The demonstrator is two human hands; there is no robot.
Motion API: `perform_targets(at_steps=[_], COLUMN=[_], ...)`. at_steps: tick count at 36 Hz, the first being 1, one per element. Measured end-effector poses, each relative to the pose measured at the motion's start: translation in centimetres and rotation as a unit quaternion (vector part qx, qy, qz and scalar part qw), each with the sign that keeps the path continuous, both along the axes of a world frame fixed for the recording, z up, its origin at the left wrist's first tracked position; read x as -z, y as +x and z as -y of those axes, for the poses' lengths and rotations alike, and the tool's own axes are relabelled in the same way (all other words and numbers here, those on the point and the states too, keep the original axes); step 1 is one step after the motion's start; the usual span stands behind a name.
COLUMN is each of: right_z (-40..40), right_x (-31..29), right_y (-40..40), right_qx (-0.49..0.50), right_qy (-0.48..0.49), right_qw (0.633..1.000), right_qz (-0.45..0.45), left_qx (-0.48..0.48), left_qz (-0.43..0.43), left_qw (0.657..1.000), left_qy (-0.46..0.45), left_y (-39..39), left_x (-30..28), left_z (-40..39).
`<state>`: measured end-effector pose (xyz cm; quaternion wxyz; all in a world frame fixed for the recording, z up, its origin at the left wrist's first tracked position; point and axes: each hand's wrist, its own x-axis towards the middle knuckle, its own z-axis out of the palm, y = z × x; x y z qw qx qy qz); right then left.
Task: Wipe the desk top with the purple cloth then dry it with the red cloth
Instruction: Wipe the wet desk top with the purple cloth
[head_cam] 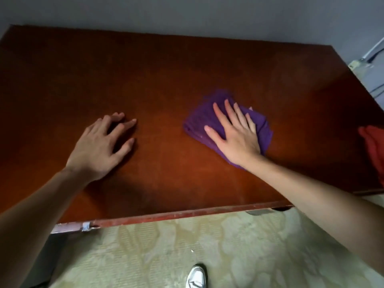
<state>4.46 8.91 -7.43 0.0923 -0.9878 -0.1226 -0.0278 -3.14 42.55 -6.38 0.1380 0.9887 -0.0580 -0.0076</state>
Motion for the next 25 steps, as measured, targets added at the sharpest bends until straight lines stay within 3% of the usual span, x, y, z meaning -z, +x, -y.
perform_targets(at_steps=[5, 10, 18, 25], right_z=[3.7, 5.2, 8.3, 8.9], right_x=[0.7, 0.2, -1.6, -1.5], right_y=[-8.2, -8.0, 3.5, 16.1], right_qx=[-0.060, -0.144, -0.379, -0.378], right_qy=[-0.012, -0.034, -0.061, -0.071], right_qw=[0.998, 0.989, 0.923, 0.923], right_qz=[0.033, 0.027, -0.033, -0.007], left_qx=[-0.057, -0.047, -0.008, -0.002], left_qz=[0.016, 0.050, 0.078, 0.064], left_qw=[0.998, 0.997, 0.993, 0.991], left_qy=[0.017, -0.028, -0.092, -0.114], left_y=[-0.1, 0.4, 4.3, 5.8], left_x=[-0.1, -0.1, 0.3, 1.0], left_z=[2.7, 7.6, 13.4, 16.5])
